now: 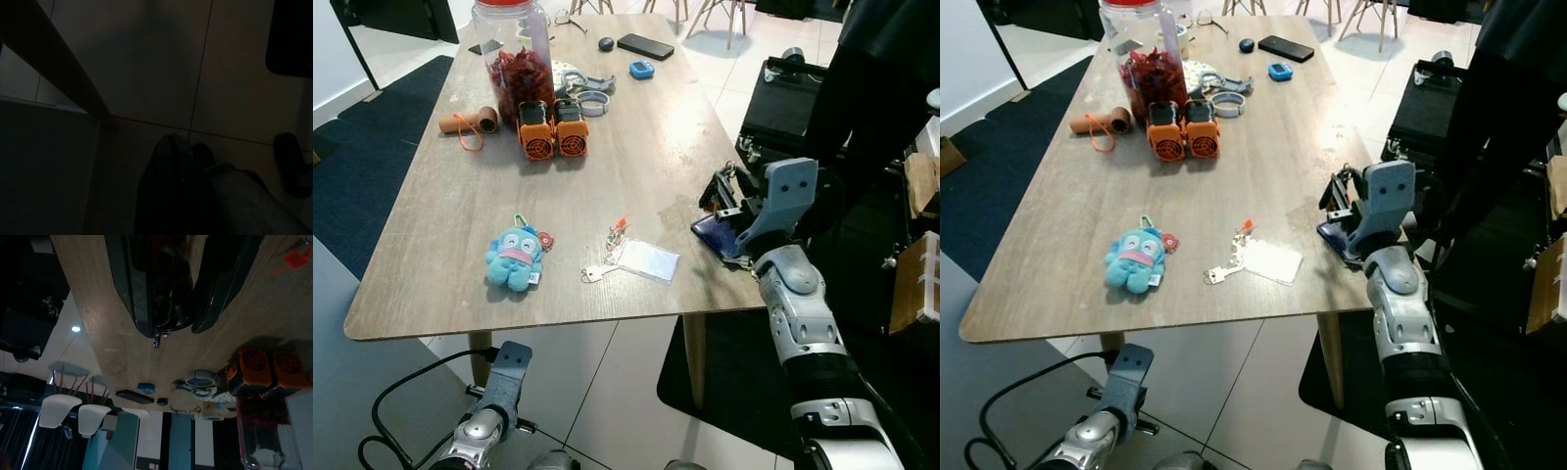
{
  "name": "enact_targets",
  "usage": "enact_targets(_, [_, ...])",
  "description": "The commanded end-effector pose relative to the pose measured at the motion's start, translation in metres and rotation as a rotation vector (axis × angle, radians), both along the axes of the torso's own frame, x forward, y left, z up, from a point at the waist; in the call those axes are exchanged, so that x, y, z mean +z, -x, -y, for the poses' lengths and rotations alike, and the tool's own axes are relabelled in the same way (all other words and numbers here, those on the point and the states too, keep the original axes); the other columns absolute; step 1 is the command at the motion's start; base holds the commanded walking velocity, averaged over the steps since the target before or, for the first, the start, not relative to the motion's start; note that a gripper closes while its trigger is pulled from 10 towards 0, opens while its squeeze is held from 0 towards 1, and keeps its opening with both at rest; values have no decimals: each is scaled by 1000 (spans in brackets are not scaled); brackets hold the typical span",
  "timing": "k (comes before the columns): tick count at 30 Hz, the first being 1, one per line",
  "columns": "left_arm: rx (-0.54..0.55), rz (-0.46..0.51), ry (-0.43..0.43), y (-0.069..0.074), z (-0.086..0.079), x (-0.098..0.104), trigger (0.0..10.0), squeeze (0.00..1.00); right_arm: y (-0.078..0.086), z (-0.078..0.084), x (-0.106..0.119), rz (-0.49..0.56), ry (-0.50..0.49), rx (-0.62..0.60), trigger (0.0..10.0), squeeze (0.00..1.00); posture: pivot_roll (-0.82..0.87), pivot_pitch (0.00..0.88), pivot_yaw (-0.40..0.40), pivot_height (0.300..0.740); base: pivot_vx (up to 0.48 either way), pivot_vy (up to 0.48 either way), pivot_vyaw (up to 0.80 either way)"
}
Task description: Hang keys on a hook
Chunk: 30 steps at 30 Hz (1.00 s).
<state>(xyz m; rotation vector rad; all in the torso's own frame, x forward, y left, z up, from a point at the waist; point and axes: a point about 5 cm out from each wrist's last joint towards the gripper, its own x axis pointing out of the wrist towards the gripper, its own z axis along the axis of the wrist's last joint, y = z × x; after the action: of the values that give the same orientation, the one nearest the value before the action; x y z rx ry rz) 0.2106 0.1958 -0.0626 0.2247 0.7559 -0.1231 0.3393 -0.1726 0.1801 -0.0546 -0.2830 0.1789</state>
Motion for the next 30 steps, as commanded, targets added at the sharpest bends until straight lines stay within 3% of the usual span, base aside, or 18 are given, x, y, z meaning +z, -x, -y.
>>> enact_targets(1, [5,-14,6,4,0,-2,10000,0,-1,1,5,16,7,-6,10000,0,75,77,10,740,0,0,0])
enact_targets(5, [2,-14,6,3,0,-2,10000,0,-3,0,-15,-102,72,7,10000,0,77,77,10,740,0,0,0])
enact_targets(8, [2,-13,6,3,0,-2,10000,0,-3,-1,-18,-117,72,14,10000,0,77,77,11,740,0,0,0])
enact_targets(14, [-1,-13,3,2,-1,-1,10000,0,4,-22,-33,-199,181,212,10000,0,75,77,13,740,0,0,0])
enact_targets(22, [-3,-13,2,1,0,-1,10000,0,10,-35,-42,-233,297,333,10000,0,75,71,14,740,0,0,0])
enact_targets(30, [-2,-13,0,0,-1,0,10000,0,18,-55,-41,-212,305,463,10000,0,76,70,14,740,0,0,0])
